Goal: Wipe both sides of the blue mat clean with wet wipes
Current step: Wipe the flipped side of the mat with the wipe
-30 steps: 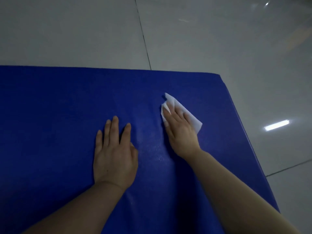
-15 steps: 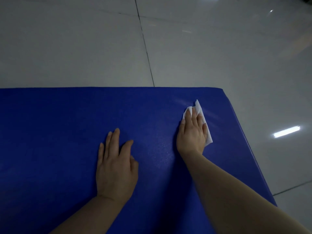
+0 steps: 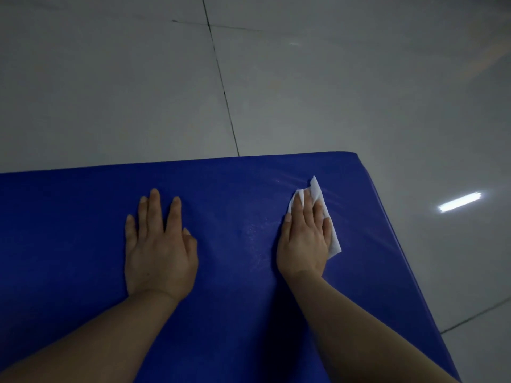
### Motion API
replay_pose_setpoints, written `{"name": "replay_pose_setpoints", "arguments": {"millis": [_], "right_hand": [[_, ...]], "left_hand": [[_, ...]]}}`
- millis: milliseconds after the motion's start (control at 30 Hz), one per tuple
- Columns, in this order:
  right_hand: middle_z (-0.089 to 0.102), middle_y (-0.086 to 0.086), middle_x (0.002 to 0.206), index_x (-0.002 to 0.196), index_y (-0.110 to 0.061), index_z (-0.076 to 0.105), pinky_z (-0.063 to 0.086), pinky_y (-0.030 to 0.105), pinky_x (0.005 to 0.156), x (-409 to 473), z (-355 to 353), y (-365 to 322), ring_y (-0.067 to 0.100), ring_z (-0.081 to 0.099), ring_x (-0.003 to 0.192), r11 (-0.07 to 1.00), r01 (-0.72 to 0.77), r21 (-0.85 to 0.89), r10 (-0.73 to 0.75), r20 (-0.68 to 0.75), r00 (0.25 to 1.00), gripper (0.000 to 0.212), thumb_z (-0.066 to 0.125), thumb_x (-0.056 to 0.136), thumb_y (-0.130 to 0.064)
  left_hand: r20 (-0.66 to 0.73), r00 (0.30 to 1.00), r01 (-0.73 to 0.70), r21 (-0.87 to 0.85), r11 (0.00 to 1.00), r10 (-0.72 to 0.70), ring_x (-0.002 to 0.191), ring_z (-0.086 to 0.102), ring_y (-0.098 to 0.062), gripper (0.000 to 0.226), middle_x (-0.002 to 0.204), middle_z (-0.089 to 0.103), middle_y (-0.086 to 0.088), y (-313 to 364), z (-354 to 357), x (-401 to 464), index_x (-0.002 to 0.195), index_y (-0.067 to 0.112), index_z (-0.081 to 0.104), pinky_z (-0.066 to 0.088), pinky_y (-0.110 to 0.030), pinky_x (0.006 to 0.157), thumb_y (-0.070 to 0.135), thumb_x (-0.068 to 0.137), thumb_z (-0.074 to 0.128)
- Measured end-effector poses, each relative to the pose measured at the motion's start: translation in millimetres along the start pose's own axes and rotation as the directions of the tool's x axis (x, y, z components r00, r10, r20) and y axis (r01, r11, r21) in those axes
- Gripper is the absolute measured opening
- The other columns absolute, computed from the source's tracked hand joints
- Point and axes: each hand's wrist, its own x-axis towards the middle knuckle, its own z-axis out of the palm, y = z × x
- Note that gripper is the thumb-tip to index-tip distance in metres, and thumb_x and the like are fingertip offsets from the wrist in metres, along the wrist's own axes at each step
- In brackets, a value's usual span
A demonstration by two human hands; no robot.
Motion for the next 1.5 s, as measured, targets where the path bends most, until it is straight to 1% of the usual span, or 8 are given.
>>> {"name": "replay_pose_setpoints", "arguments": {"millis": [233, 400, 600, 800, 900, 1033, 1333, 1500], "right_hand": [[-0.013, -0.006, 0.158, 0.151, -0.026, -0.006, -0.008, 0.037, 0.119, -2.7, 2.3, -4.7, 0.013, -0.015, 0.144, 0.999, -0.022, -0.028, 0.023, 0.029, 0.999, 0.053, 0.005, 0.1, -0.037], [0.024, 0.0, 0.157, 0.149, -0.021, 0.021, 0.016, 0.044, 0.118, -9.3, 10.1, -32.9, 0.019, 0.013, 0.145, 0.856, 0.517, 0.023, -0.517, 0.084, 0.852, 0.052, 0.022, 0.098, -0.032], [0.003, 0.001, 0.161, 0.153, -0.018, 0.01, 0.0, 0.037, 0.12, 64.4, -13.6, -12.4, 0.02, 0.001, 0.147, 0.998, -0.045, -0.034, 0.045, -0.006, 0.999, 0.051, 0.019, 0.103, -0.026], [0.024, 0.007, 0.156, 0.149, -0.009, 0.023, 0.001, 0.031, 0.118, 40.1, 11.4, -81.0, 0.022, 0.018, 0.145, 0.823, 0.566, 0.041, -0.566, 0.127, 0.814, 0.054, 0.024, 0.098, -0.026], [0.026, 0.006, 0.155, 0.149, -0.011, 0.028, 0.018, 0.038, 0.118, 66.4, -0.1, -53.3, 0.021, 0.023, 0.144, 0.882, 0.472, 0.0, -0.472, -0.004, 0.882, 0.054, 0.02, 0.097, -0.026], [0.003, 0.001, 0.161, 0.153, -0.015, 0.008, 0.004, 0.031, 0.12, 101.9, -19.7, -28.1, 0.015, 0.004, 0.147, 0.993, 0.09, -0.072, -0.084, 0.077, 0.993, 0.052, 0.022, 0.103, -0.02], [0.024, 0.006, 0.156, 0.149, -0.01, 0.024, 0.007, 0.037, 0.119, 80.3, 2.5, -99.5, 0.02, 0.015, 0.146, 0.717, 0.696, -0.032, -0.685, 0.152, 0.713, 0.059, 0.014, 0.094, -0.029], [0.014, 0.005, 0.159, 0.151, -0.011, 0.011, -0.011, 0.018, 0.114, 102.2, -25.2, -23.2, 0.016, 0.008, 0.147, 0.889, 0.456, -0.035, -0.451, 0.1, 0.887, 0.055, 0.034, 0.101, -0.013]], "left_hand": [[-0.016, 1.0, -0.017, 0.004, 1.0, 0.017, 0.145, 0.018, -0.032, 0.061, 0.156, 0.021, -0.019, -0.5, 3.8, -1.3, 0.146, 0.007, 0.035, 0.012, -0.05, 0.117, 0.033, 0.092, 0.021], [-0.007, 0.999, -0.034, 0.014, 0.999, 0.034, 0.143, 0.021, -0.033, 0.062, 0.155, 0.025, -0.02, -1.4, 1.6, 0.2, 0.144, 0.007, 0.039, 0.012, -0.048, 0.116, 0.033, 0.09, 0.022], [-0.037, 0.998, -0.054, 0.019, 0.998, 0.054, 0.139, 0.029, -0.035, 0.058, 0.151, 0.031, -0.021, -1.9, 2.5, 3.1, 0.14, 0.006, 0.043, 0.013, -0.046, 0.113, 0.03, 0.09, 0.026], [-0.053, 0.997, -0.062, 0.033, 0.998, 0.064, 0.137, 0.029, -0.035, 0.057, 0.149, 0.035, -0.022, -2.2, 1.9, 4.6, 0.138, 0.007, 0.044, 0.016, -0.047, 0.11, 0.029, 0.088, 0.028], [-0.039, 0.998, -0.058, 0.037, 0.998, 0.059, 0.139, 0.029, -0.033, 0.056, 0.151, 0.033, -0.019, -3.8, 3.9, 4.7, 0.14, 0.01, 0.04, 0.016, -0.047, 0.112, 0.029, 0.088, 0.028], [-0.037, 0.998, -0.051, 0.027, 0.998, 0.052, 0.139, 0.028, -0.032, 0.056, 0.152, 0.031, -0.018, -4.9, 5.5, 5.2, 0.141, 0.012, 0.038, 0.017, -0.047, 0.112, 0.029, 0.088, 0.029], [-0.021, 0.998, -0.056, 0.062, 0.997, 0.058, 0.138, 0.029, -0.032, 0.058, 0.151, 0.033, -0.018, -3.3, 3.9, 6.1, 0.14, 0.01, 0.042, 0.016, -0.046, 0.112, 0.03, 0.087, 0.03], [-0.025, 0.998, -0.051, 0.035, 0.998, 0.052, 0.139, 0.028, -0.031, 0.057, 0.152, 0.032, -0.017, -4.5, 4.8, 6.1, 0.141, 0.01, 0.041, 0.017, -0.047, 0.112, 0.029, 0.089, 0.029]]}}
